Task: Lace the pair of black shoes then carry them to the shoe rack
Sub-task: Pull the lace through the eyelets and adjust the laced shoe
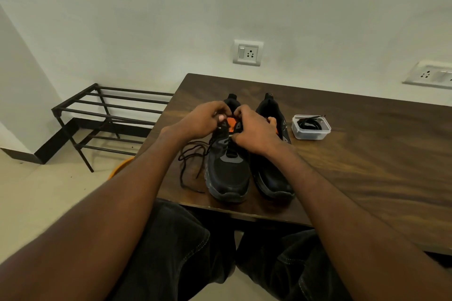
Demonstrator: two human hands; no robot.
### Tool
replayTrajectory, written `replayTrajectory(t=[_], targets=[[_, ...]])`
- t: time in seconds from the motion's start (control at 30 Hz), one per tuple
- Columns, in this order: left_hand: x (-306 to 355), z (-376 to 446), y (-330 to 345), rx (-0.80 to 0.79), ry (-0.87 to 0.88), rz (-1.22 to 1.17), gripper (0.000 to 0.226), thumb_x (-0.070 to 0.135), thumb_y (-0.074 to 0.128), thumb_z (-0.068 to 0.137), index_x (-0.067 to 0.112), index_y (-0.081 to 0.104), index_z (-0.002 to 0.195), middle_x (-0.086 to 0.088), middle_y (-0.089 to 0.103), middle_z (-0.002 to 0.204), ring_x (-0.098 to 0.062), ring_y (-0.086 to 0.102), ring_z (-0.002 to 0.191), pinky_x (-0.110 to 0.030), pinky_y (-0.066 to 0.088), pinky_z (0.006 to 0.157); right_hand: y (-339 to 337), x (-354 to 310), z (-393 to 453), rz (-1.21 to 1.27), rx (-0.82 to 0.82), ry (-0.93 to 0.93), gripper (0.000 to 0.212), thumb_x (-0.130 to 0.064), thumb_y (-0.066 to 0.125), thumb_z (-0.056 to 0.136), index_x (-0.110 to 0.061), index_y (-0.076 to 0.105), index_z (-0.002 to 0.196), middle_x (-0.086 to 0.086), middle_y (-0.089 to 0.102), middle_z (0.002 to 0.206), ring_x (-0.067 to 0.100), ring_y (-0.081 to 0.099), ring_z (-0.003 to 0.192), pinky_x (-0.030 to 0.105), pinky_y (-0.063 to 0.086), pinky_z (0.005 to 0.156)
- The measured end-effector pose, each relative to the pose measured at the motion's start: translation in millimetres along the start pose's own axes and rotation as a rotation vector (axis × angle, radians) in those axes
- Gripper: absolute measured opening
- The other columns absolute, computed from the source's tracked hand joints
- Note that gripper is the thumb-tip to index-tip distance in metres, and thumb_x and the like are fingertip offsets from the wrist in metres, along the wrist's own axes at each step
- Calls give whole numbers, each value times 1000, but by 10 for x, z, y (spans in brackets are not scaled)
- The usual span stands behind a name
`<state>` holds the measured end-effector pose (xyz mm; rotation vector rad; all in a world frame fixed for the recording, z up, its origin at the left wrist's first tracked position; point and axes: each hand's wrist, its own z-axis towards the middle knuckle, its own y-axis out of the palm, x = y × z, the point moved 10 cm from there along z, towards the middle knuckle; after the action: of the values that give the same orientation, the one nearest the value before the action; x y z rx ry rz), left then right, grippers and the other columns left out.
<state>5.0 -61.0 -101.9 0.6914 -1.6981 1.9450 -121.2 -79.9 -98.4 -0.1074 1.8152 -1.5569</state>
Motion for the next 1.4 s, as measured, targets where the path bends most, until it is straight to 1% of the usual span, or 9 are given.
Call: replayTrajectory(t=[0.13, 0.3, 0.5, 0.6, 0.77, 1.03, 1.17, 1.3, 1.4], targets=[[-50, -34, 10, -10, 27, 62, 39, -7, 52, 96, 14, 67, 125, -3, 56, 117, -14, 55, 100, -28, 50, 85, -11, -133, -65, -109, 91, -48, 42, -23, 73, 87, -26, 56, 125, 1, 49, 133, 22, 54, 121, 63, 23, 119], [-62, -14, -7, 49, -13, 87, 18, 0, 62, 95, 14, 66, 105, -6, 57, 116, -22, 58, 102, -36, 53, 91, -14, -275, -140, -260, 152, -90, 19, -26, 69, 95, -22, 73, 114, 0, 50, 138, 20, 54, 121, 62, 26, 119], [-62, 13, 34, 34, 16, 120, 23, 1, 64, 92, 23, 59, 95, -2, 57, 108, -19, 56, 98, -30, 45, 85, -248, 92, -226, 9, 399, 112, 9, -26, 71, 90, -23, 77, 84, -8, 59, 115, 12, 59, 92, 47, 46, 99], [-86, 18, 20, 42, 14, 105, 23, 3, 64, 93, 25, 58, 94, -2, 57, 108, -17, 55, 98, -27, 42, 83, -252, 135, -235, 35, 371, 171, 8, -25, 73, 90, -26, 79, 96, -3, 59, 125, 19, 62, 105, 51, 51, 98], [-123, 32, 27, 53, 8, 115, 21, 1, 61, 94, 21, 59, 95, -3, 57, 107, -19, 56, 96, -26, 43, 80, -70, -266, -190, -262, 204, -28, 25, -27, 72, 94, -29, 74, 118, -3, 43, 153, 23, 43, 137, 61, 31, 116], [-100, 32, 45, 41, 57, 100, 20, 2, 63, 94, 21, 64, 99, -4, 59, 110, -18, 56, 99, -30, 47, 88, -531, 285, -350, 77, 471, 357, 11, -19, 66, 90, -20, 77, 91, 4, 57, 122, 29, 62, 108, 55, 50, 98], [-92, 46, 54, 47, 59, 110, 23, 1, 61, 95, 24, 61, 96, -2, 56, 106, -18, 56, 95, -25, 42, 80, -396, -64, -263, -177, 364, 26, 35, -20, 70, 93, -27, 69, 128, 1, 43, 148, 26, 44, 135, 55, 42, 110], [-87, 48, 63, 54, 60, 153, 21, 2, 62, 94, 22, 60, 95, -2, 55, 104, -19, 55, 92, -25, 40, 76, -43, -233, -162, -265, 181, -76, 20, -24, 72, 92, -30, 76, 112, -4, 43, 154, 23, 40, 140, 59, 31, 114], [-102, 51, 67, 58, 50, 137, 22, 1, 59, 95, 23, 60, 95, 0, 54, 104, -16, 53, 92, -20, 38, 74, -366, -47, -240, -159, 371, 88, 13, -20, 75, 88, -27, 78, 99, -3, 57, 128, 19, 55, 116, 53, 39, 108]])
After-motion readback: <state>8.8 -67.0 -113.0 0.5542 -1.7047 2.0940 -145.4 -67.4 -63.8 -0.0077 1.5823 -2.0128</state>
